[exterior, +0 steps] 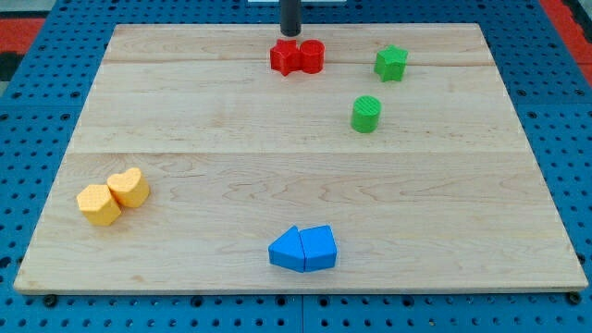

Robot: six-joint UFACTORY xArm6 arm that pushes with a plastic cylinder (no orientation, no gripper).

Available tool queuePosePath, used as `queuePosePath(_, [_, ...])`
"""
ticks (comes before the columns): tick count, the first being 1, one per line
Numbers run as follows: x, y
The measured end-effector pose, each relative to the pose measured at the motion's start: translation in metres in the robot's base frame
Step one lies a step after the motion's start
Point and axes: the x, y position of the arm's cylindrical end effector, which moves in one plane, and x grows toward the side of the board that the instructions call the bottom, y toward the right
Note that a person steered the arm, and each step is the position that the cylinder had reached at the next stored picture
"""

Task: Push both the stars close to the red circle

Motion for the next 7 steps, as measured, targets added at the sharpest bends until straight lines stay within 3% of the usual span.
queuePosePath(2, [0.010, 0.207])
queuePosePath(4, [0.092, 0.189])
queuePosePath(6, [0.093, 0.092])
queuePosePath(7, [0.092, 0.087])
